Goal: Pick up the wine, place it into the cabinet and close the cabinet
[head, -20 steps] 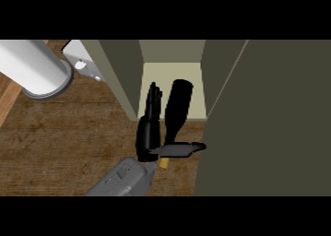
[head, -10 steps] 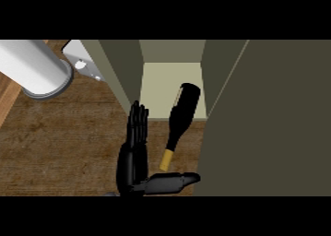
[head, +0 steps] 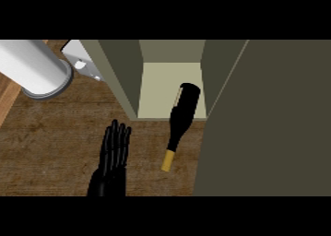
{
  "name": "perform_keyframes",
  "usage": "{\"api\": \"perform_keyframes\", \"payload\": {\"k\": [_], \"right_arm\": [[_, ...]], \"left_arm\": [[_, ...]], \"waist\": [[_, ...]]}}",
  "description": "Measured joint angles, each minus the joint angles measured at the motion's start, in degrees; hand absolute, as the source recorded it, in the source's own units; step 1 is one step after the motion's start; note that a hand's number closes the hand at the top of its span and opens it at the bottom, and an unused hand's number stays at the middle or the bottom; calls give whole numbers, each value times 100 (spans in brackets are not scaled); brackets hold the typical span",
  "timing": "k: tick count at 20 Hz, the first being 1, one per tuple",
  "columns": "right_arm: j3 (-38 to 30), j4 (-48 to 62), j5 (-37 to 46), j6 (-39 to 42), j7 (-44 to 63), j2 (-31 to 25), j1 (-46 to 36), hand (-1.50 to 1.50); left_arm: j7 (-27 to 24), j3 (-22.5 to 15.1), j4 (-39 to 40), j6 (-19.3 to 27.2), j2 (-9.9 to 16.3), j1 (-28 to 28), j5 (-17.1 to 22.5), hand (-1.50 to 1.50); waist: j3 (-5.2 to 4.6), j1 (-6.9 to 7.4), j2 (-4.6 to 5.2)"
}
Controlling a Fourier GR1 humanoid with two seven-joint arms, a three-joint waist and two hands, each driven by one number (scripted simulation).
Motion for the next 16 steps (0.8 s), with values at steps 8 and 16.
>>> {"api": "perform_keyframes", "payload": {"k": [8,16], "right_arm": [[222,-5,-66,351,42,-113,125,150],[953,4,-175,332,404,160,479,150]], "left_arm": [[105,316,-943,-810,955,710,164,-150],[8,933,-1355,-1337,1511,1237,452,-150]], "waist": [[-2,0,4],[-3,12,2]]}}
